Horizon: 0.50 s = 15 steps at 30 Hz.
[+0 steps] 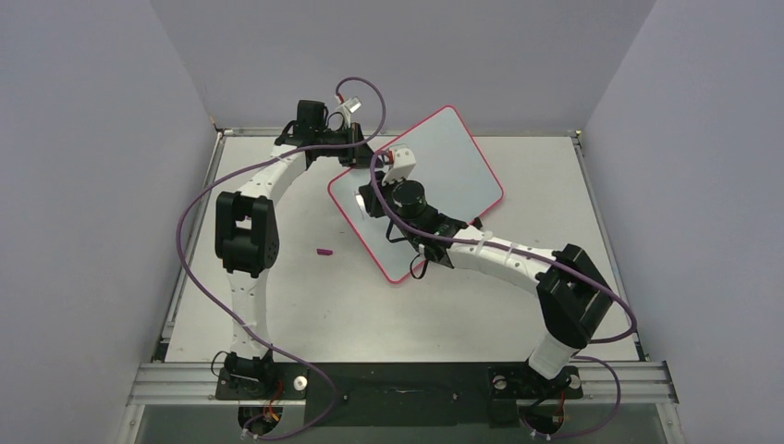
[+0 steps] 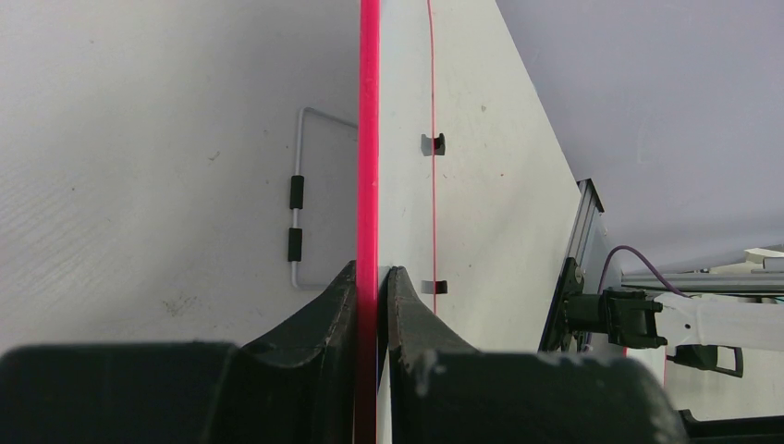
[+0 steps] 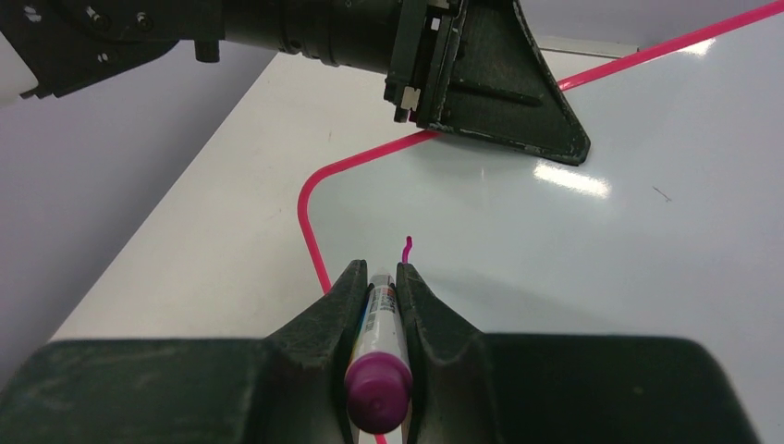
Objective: Write a sentence on the whiteboard
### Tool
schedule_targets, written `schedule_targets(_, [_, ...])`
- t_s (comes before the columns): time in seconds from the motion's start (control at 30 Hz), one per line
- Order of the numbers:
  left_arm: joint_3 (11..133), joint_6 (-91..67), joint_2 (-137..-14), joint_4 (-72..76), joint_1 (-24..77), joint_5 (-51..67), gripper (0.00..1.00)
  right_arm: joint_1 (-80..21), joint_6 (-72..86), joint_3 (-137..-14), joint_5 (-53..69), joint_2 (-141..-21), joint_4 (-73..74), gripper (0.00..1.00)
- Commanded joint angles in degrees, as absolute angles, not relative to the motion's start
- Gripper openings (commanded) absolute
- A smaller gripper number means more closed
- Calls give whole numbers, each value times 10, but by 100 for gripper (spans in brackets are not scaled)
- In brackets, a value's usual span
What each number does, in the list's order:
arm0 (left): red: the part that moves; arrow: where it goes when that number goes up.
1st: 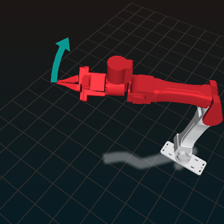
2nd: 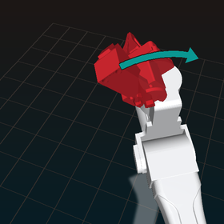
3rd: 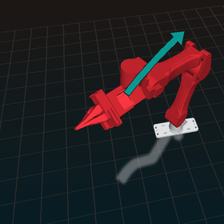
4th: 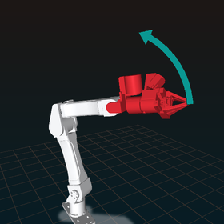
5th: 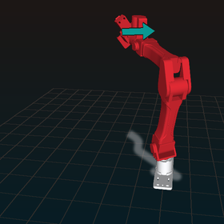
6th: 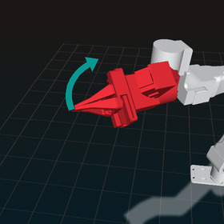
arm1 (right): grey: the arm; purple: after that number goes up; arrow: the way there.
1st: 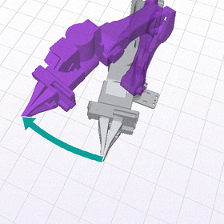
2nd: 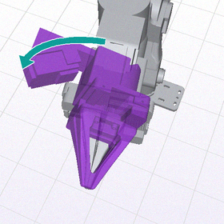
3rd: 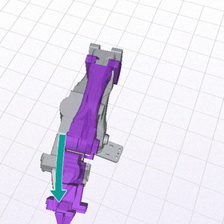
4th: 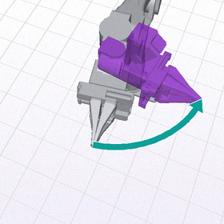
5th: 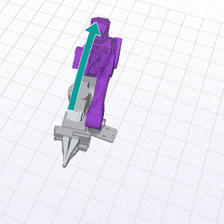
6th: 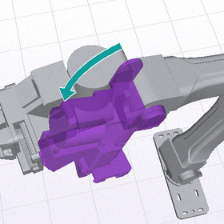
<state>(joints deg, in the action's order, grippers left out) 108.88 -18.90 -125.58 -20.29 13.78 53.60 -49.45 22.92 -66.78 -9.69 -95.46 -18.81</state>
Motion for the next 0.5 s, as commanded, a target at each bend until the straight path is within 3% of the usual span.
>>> schedule_targets(0.0, [1076, -140, -1237, -188, 155, 500, 0, -486, 225, -705, -116, -971, -202, 0])
schedule_targets(0.47, [1073, -142, -1236, -183, 155, 501, 0, -474, 239, -725, -113, -1006, -210, 0])
